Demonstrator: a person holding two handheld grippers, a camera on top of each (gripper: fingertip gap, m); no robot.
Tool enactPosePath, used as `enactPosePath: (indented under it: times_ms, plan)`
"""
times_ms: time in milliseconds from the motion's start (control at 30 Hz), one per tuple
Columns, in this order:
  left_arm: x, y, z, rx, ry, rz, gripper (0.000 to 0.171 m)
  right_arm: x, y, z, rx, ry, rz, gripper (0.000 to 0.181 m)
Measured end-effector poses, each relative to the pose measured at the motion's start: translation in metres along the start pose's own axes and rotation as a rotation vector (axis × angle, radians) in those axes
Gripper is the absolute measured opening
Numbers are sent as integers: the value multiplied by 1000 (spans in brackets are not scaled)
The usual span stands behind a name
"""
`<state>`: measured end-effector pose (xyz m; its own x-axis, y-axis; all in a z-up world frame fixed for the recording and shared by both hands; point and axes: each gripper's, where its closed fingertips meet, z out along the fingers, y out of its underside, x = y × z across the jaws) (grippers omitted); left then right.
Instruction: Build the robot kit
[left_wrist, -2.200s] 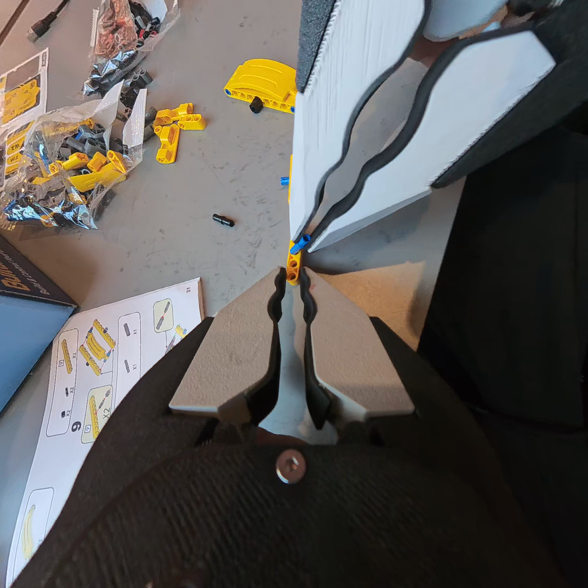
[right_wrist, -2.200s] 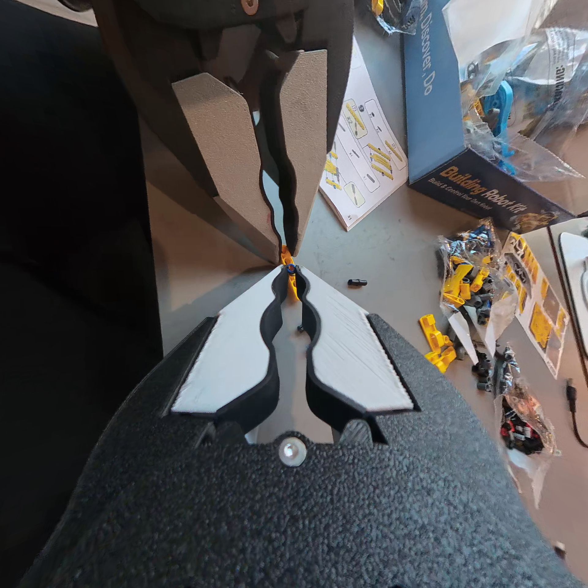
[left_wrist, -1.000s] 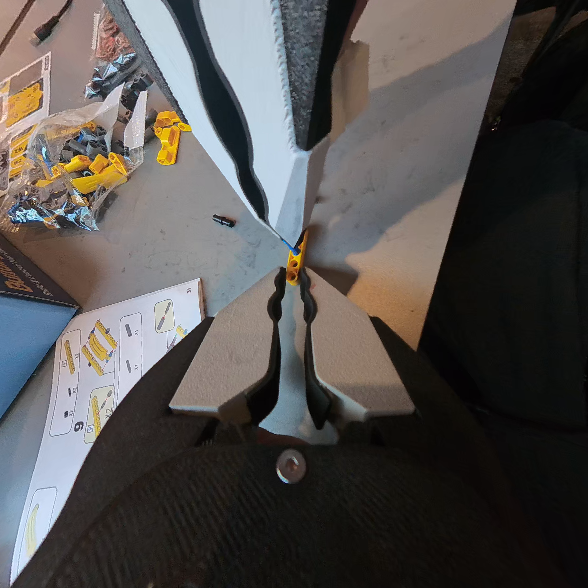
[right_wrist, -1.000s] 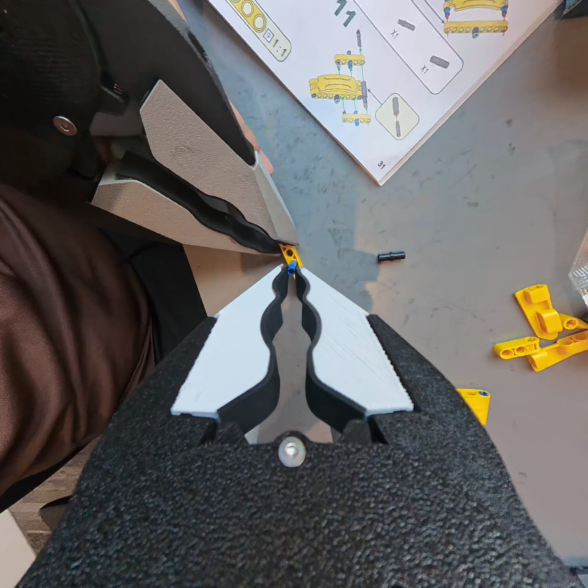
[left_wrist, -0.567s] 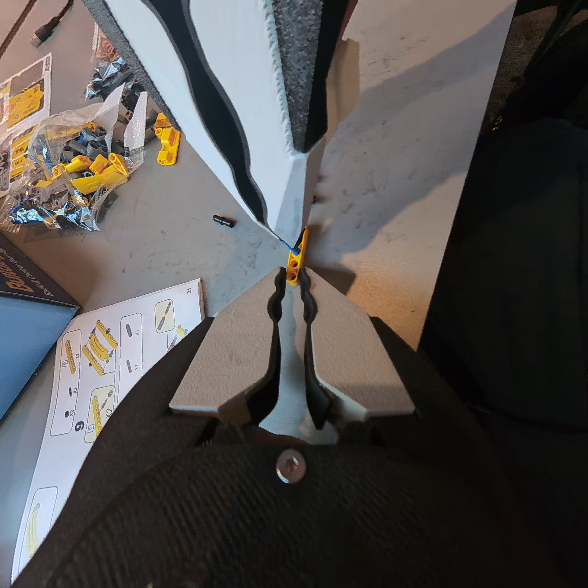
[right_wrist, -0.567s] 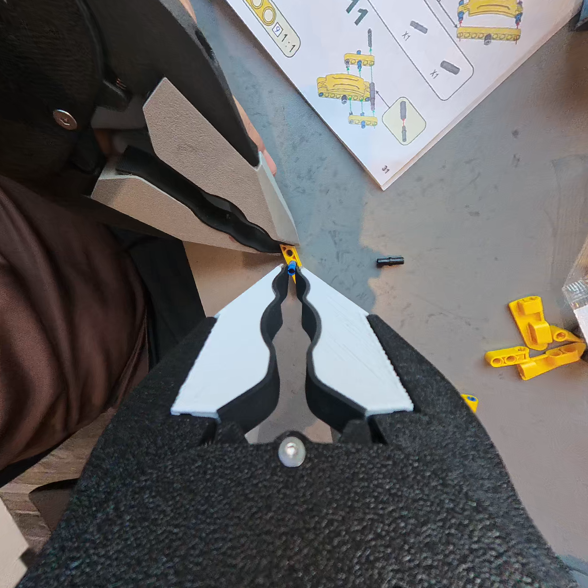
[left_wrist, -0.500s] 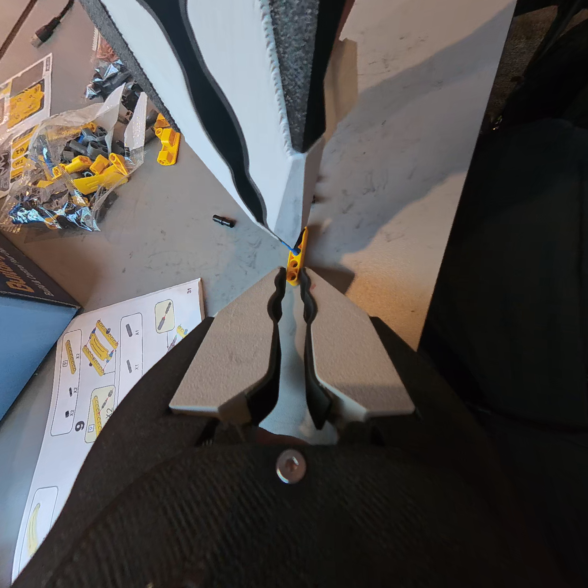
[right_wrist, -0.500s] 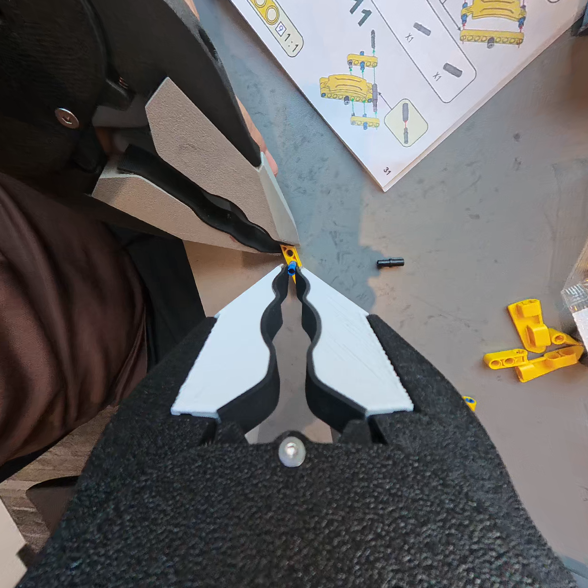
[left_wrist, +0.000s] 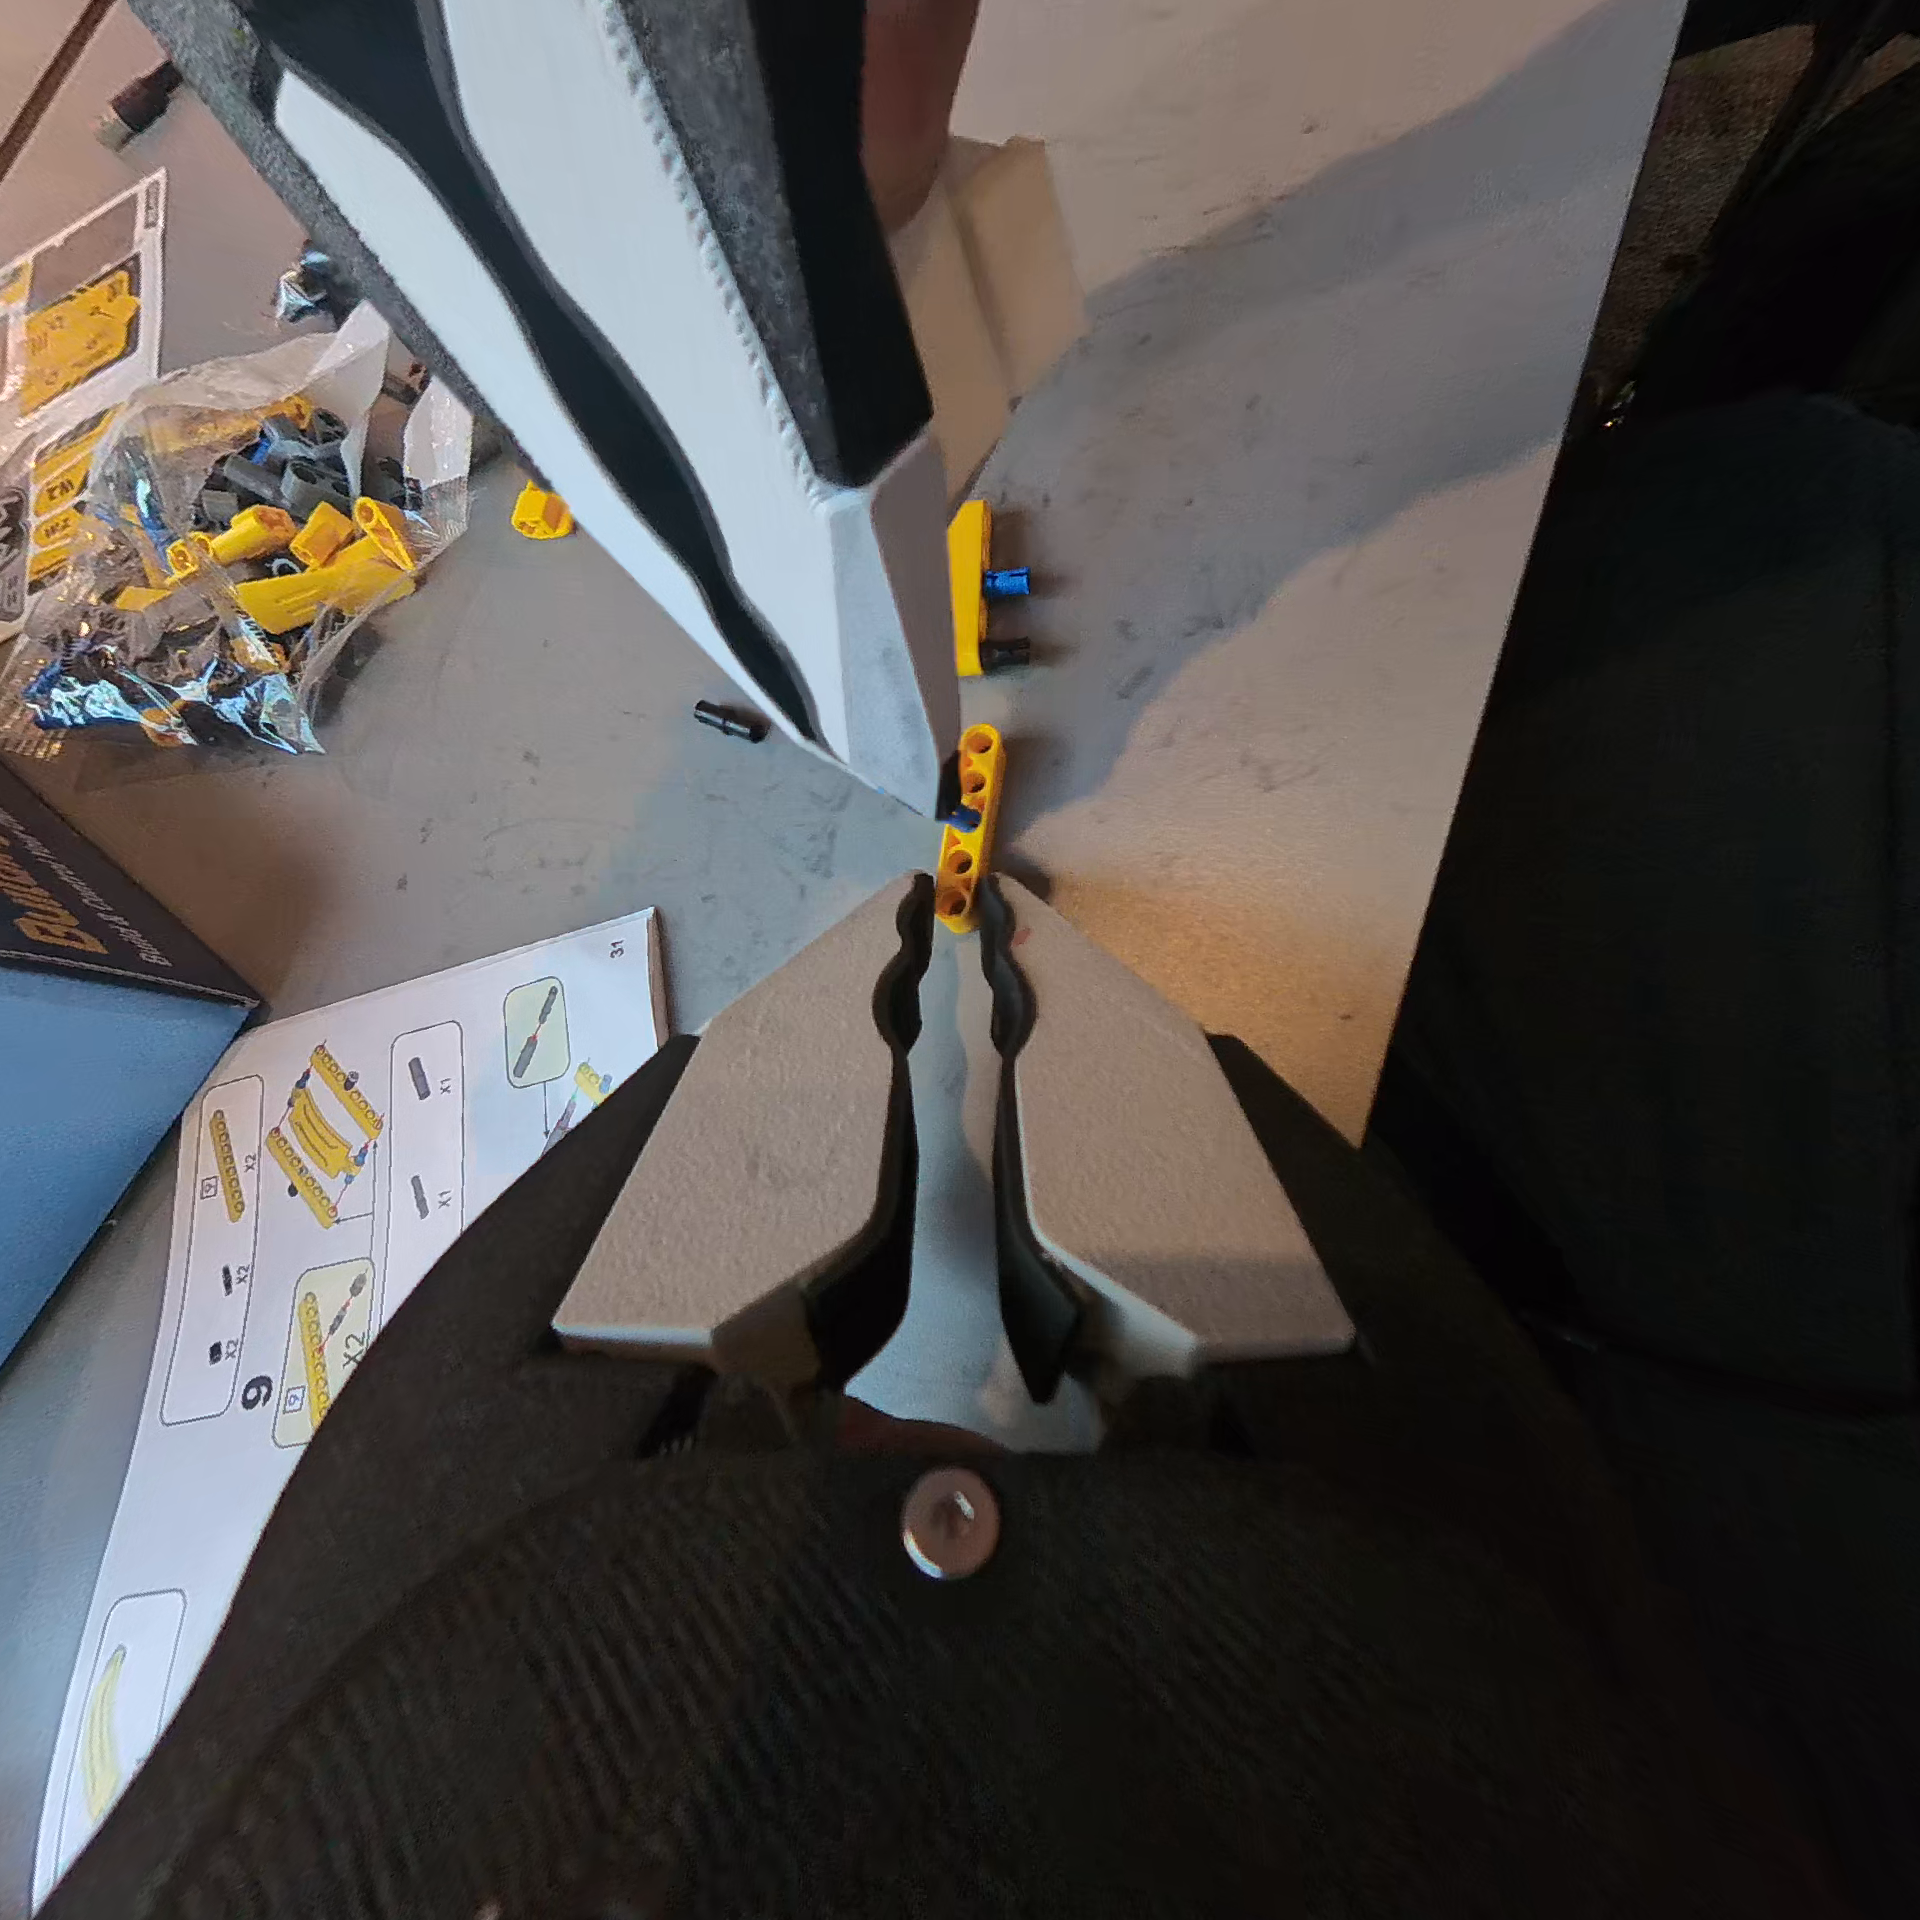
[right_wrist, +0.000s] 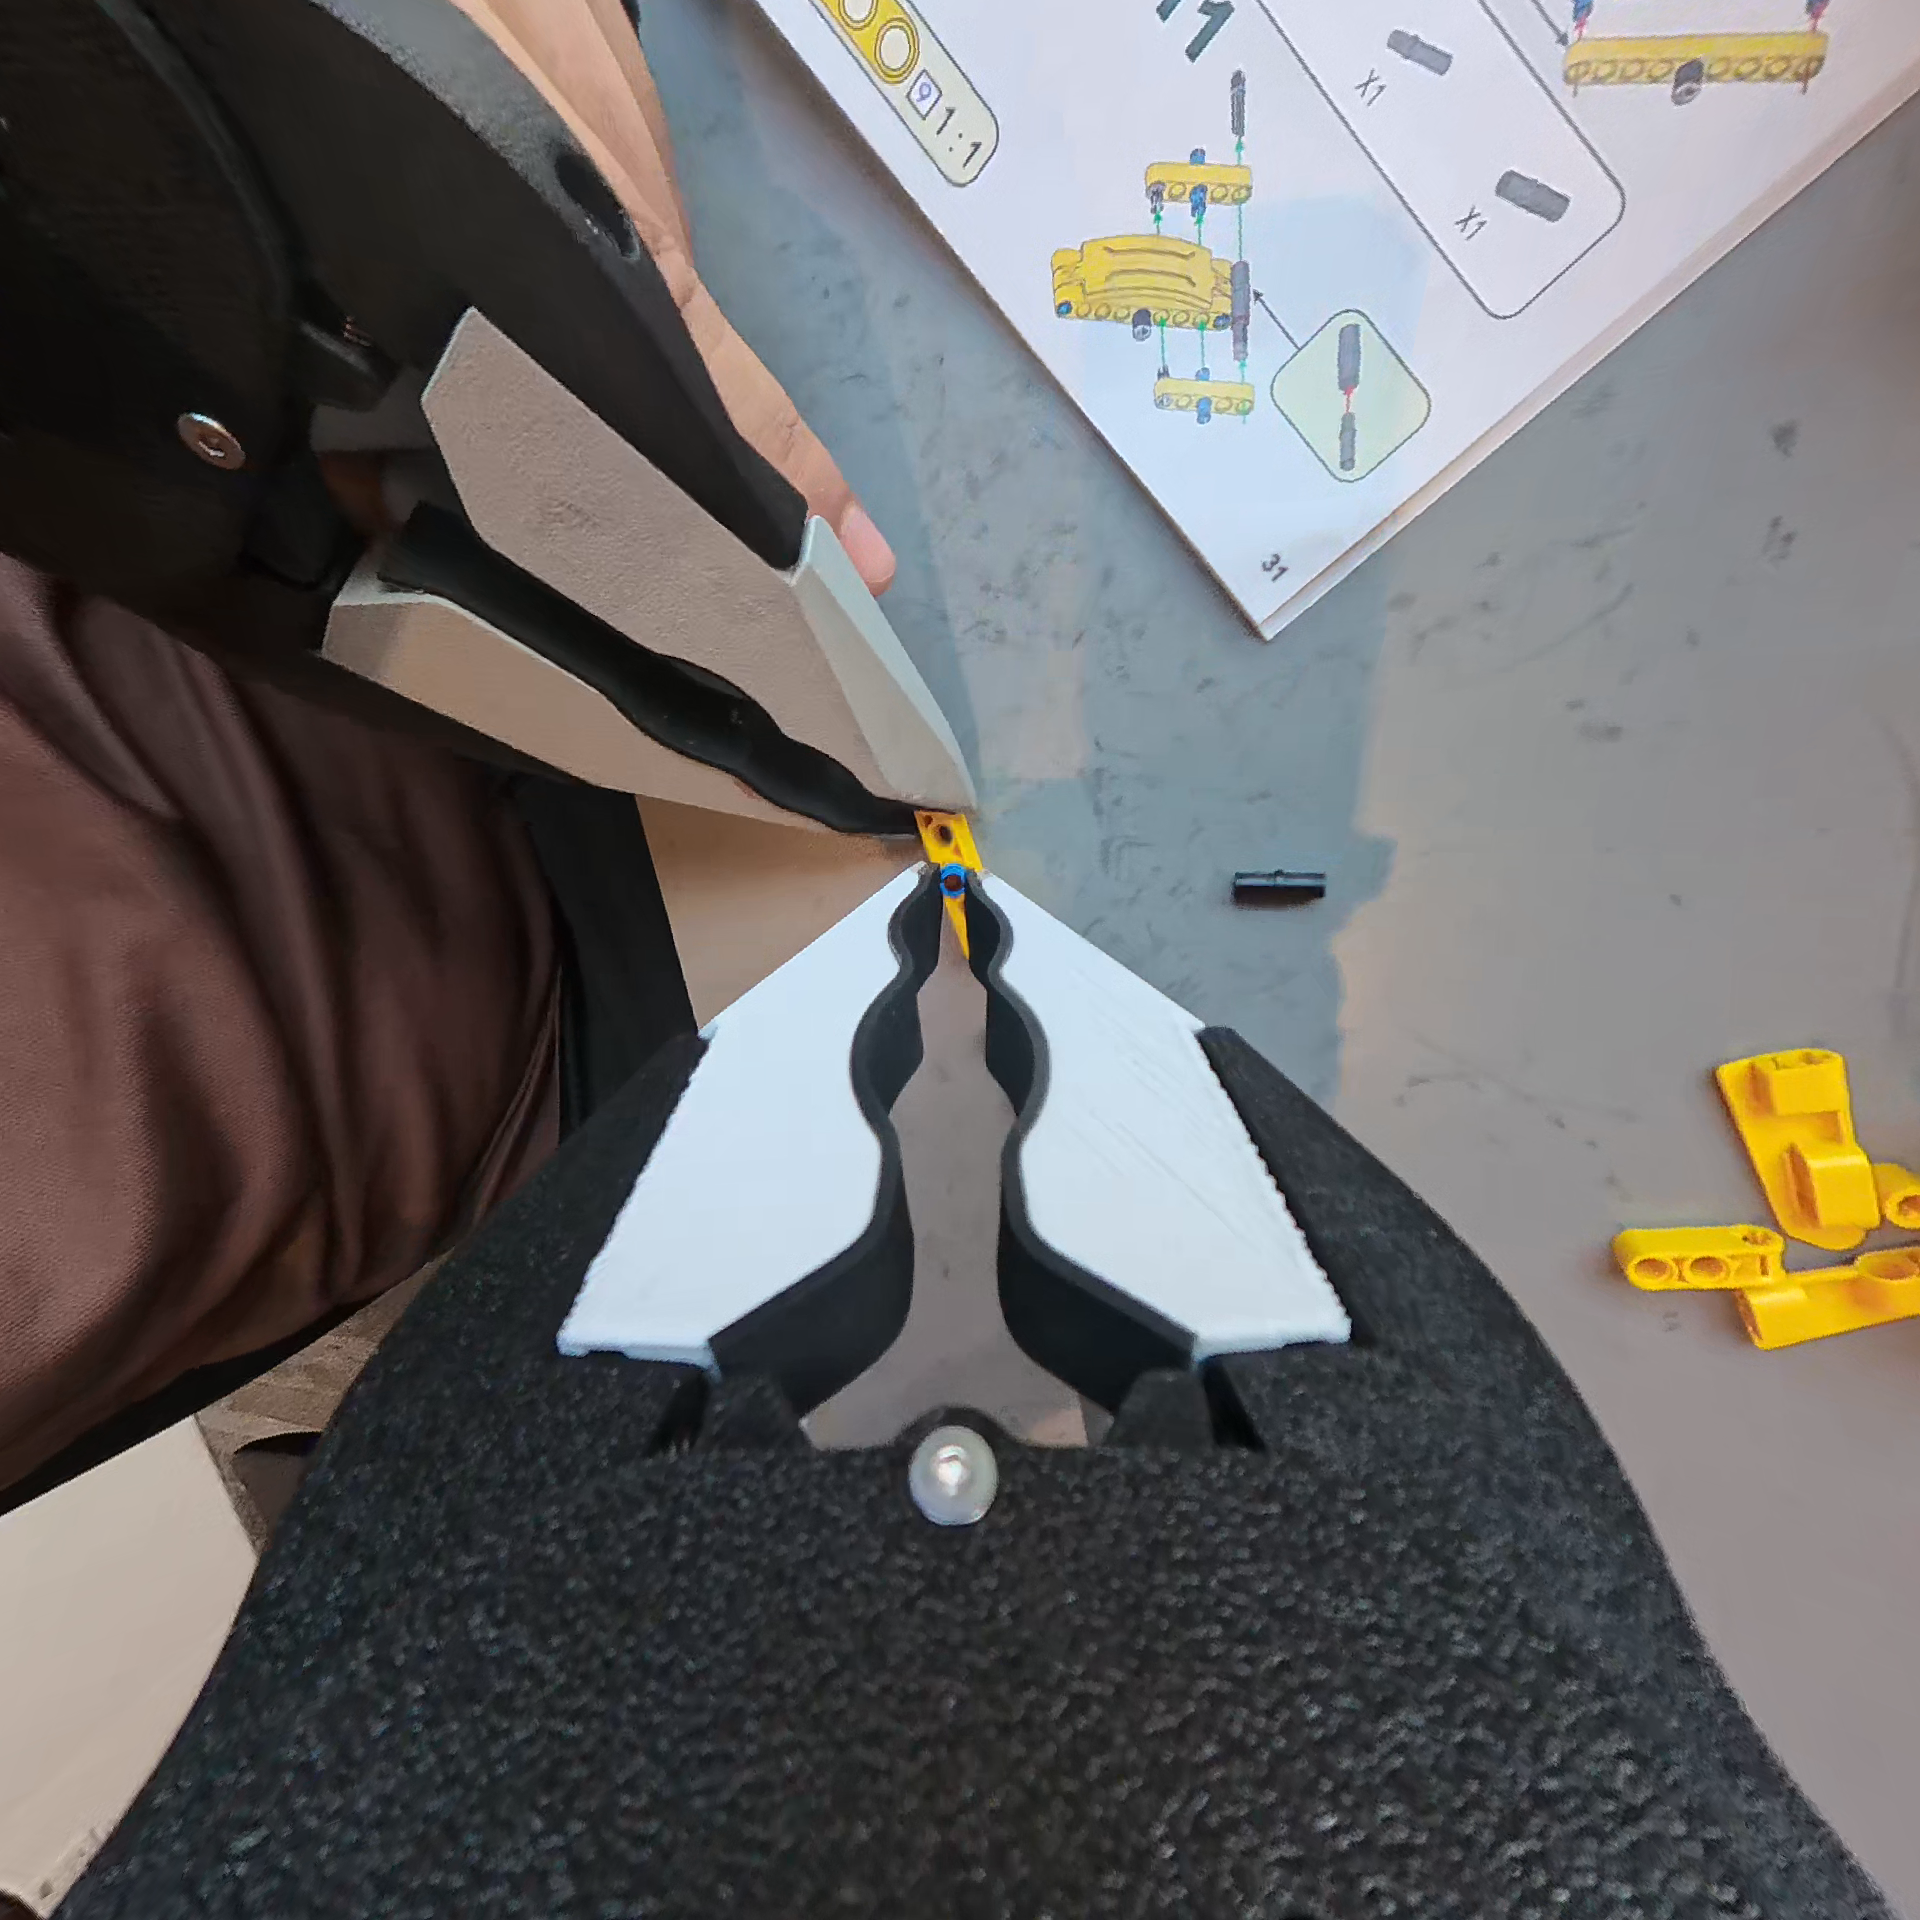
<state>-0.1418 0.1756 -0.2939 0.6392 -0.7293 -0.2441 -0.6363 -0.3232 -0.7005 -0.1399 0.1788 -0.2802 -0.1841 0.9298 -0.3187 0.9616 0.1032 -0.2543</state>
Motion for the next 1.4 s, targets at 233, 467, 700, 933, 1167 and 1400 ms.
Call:
enactPosePath:
  times_ms: [233,467,700,933,1167,1400]
  plan:
    - [0,0,0,1,1,3,6,-1,-7,7,32,103,-79,3]
    - [0,0,0,1,3,0,6,-1,-6,2,337,155,-64,4]
    - [0,0,0,2,6,-2,6,-4,-1,-2,522,269,-167,4]
    - [0,0,0,0,0,-2,6,-2,8,-4,525,329,-187,4]
    - [-1,0,0,0,-3,-2,5,-1,3,-5,436,373,-184,4]
    - [-1,0,0,0,-3,-4,5,-1,0,-10,507,252,6,4]
